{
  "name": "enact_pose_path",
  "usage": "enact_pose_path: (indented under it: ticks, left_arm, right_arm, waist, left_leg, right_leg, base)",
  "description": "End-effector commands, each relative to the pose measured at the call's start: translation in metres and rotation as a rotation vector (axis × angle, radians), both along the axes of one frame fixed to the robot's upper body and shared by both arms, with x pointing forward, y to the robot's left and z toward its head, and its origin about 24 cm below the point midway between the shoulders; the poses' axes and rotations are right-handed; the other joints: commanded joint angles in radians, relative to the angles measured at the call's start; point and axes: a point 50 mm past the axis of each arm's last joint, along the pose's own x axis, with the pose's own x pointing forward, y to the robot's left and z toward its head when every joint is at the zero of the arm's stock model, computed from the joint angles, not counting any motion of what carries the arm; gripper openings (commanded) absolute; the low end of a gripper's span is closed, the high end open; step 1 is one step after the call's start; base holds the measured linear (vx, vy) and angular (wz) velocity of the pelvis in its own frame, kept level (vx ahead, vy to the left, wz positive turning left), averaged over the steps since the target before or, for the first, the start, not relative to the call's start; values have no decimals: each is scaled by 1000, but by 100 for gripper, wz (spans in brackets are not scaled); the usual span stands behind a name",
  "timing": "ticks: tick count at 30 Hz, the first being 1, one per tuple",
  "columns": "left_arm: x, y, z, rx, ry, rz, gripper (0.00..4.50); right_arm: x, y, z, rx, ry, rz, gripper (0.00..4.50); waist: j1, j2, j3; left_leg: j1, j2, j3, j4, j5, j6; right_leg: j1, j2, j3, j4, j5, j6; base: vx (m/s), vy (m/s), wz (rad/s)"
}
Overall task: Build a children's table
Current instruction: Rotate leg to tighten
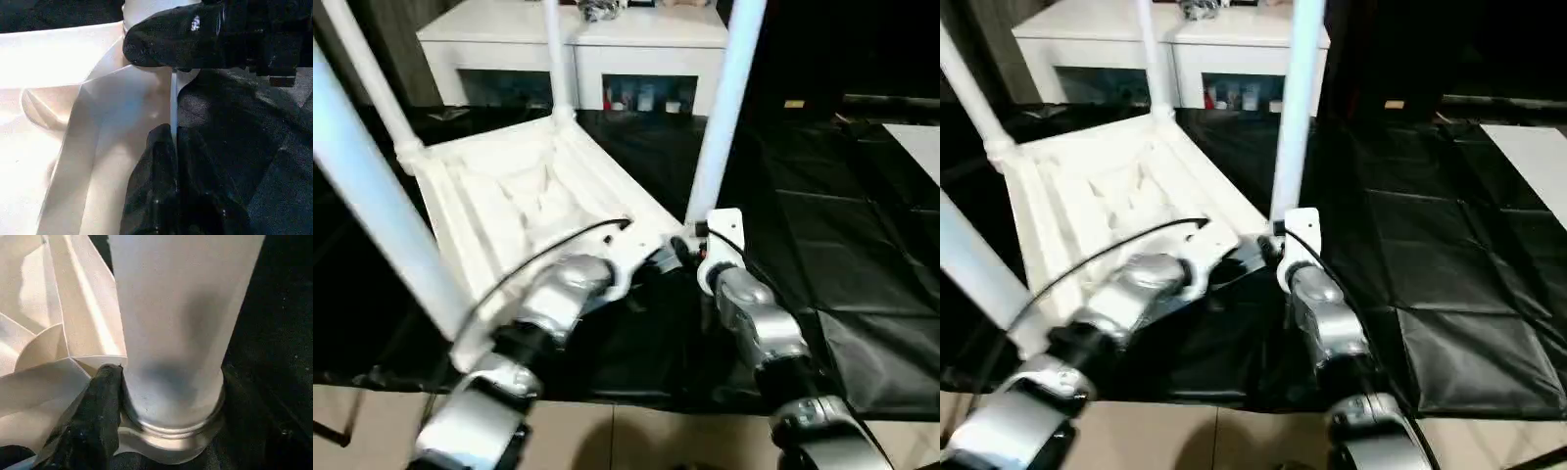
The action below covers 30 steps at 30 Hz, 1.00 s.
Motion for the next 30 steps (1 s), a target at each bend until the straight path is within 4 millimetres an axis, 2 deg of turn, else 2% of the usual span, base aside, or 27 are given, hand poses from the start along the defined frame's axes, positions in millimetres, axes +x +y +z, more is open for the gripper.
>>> enact_pose_path:
  ticks: [1, 3, 5, 6, 9, 10, 11, 13, 14, 15, 17, 19, 21, 23, 24, 25, 26, 27, 29, 30]
  left_arm:
    - [-1, -6, -4, 2, -2, 17, 0]
    - [-1, -2, -4, 5, 0, 3, 0]
    - [-1, 1, -4, 8, 2, -13, 0]
    - [-2, 5, -4, 11, 4, -19, 0]
    - [-4, 13, -4, 14, 10, -54, 0]
    - [-5, 18, -3, 21, 12, -78, 0]
    - [-7, 21, -3, 20, 13, -111, 0]
    - [-12, 29, -3, 29, 24, -170, 0]
    - [-12, 29, -3, 29, 24, -170, 0]
    - [-18, 35, -2, 24, 46, -235, 0]
    - [-22, 40, -2, 29, 56, -292, 0]
    - [-35, 45, 3, 0, 86, -433, 0]
    - [-39, 47, 5, 2, 96, -482, 0]
    - [-43, 49, 8, -10, 115, -517, 0]
    - [-44, 49, 9, -16, 119, -528, 0]
    - [-45, 49, 11, -25, 125, -537, 0]
    - [-46, 49, 12, -31, 129, -542, 0]
    - [-46, 50, 13, -32, 131, -546, 0]
    - [-46, 51, 13, -25, 125, -546, 0]
    - [-46, 51, 13, -22, 123, -547, 0]
  right_arm:
    - [-10, 32, -3, -7, -15, 175, 323]
    - [-11, 30, 2, -5, -58, 203, 342]
    - [-11, 25, 5, -6, -73, 198, 342]
    - [-11, 20, 7, -10, -80, 207, 368]
    - [-16, 5, 11, -26, -74, 289, 386]
    - [-19, 0, 14, -44, -76, 356, 386]
    - [-23, -5, 16, -49, -79, 412, 386]
    - [-31, -19, 22, -76, -79, 551, 386]
    - [-31, -19, 22, -76, -79, 551, 386]
    - [-39, -29, 26, -76, -74, 660, 386]
    - [-46, -38, 29, -83, -65, 747, 386]
    - [-52, -50, 30, -104, -19, 844, 386]
    - [-54, -54, 31, -123, -1, 878, 386]
    - [-52, -57, 31, -140, 8, 888, 386]
    - [-51, -58, 32, -144, 10, 885, 386]
    - [-49, -59, 33, -151, 10, 883, 386]
    - [-48, -59, 33, -157, 10, 884, 386]
    - [-47, -60, 33, -163, 15, 889, 386]
    - [-45, -60, 33, -176, 23, 902, 386]
    - [-45, -60, 32, -167, 31, 909, 386]
  waist:
    - [3, -10, -52]
    - [5, -12, -53]
    - [8, -9, -53]
    - [6, -9, -52]
    - [10, -10, -53]
    - [6, -10, -52]
    - [7, -11, -52]
    - [9, -9, -52]
    - [11, -10, -54]
    - [14, -7, -53]
    - [16, -5, -54]
    - [21, -4, -57]
    - [24, -2, -58]
    - [28, -3, -61]
    - [34, -1, -61]
    - [38, -2, -61]
    - [46, -5, -61]
    - [49, -4, -61]
    - [50, -4, -59]
    - [50, -8, -59]
  left_leg:
    - [6, 19, -18, -84, -356, 32]
    - [5, 19, -18, -84, -348, 37]
    - [4, 21, -19, -85, -334, 42]
    - [0, 22, -19, -87, -334, 42]
    - [0, 24, -19, -86, -329, 50]
    - [-9, 24, -21, -90, -315, 54]
    - [-12, 23, -21, -89, -315, 59]
    - [-6, 25, -19, -87, -316, 63]
    - [-5, 28, -19, -86, -305, 65]
    - [-5, 29, -19, -86, -290, 71]
    - [-5, 33, -17, -84, -288, 82]
    - [-4, 35, -16, -82, -262, 85]
    - [-4, 38, -17, -83, -237, 91]
    - [1, 38, -12, -78, -206, 96]
    - [8, 39, -9, -76, -188, 103]
    - [5, 39, -8, -76, -173, 105]
    - [6, 39, -6, -75, -161, 108]
    - [7, 40, -6, -75, -158, 107]
    - [6, 38, -5, -75, -162, 101]
    - [6, 37, -5, -75, -175, 95]
  right_leg:
    - [32, -35, 16, -87, -450, -148]
    - [33, -36, 17, -88, -457, -145]
    - [34, -35, 18, -84, -436, -150]
    - [36, -35, 17, -84, -432, -152]
    - [39, -34, 19, -81, -410, -151]
    - [47, -34, 17, -78, -396, -156]
    - [48, -34, 16, -79, -406, -153]
    - [42, -37, 20, -82, -421, -152]
    - [43, -37, 20, -79, -401, -162]
    - [48, -37, 21, -76, -375, -172]
    - [46, -37, 23, -72, -337, -195]
    - [47, -38, 23, -63, -274, -229]
    - [49, -39, 22, -55, -231, -248]
    - [47, -37, 24, -49, -170, -270]
    - [42, -35, 25, -46, -130, -287]
    - [46, -36, 26, -40, -108, -295]
    - [47, -35, 26, -39, -101, -294]
    - [46, -36, 26, -37, -100, -295]
    - [47, -36, 26, -39, -114, -289]
    - [48, -37, 27, -41, -134, -282]
  base:
    - [0, 0, 0]
    - [0, 0, 0]
    - [0, 0, 0]
    - [0, 0, 0]
    - [0, 0, 0]
    - [0, 0, 0]
    - [0, 0, 0]
    - [0, 0, 0]
    - [0, 0, 0]
    - [0, 0, 0]
    - [0, 0, 0]
    - [0, 0, 0]
    - [0, 0, 0]
    - [0, 0, 0]
    - [0, 0, 0]
    - [0, 0, 0]
    - [0, 0, 0]
    - [0, 0, 0]
    - [0, 0, 0]
    - [0, 0, 0]
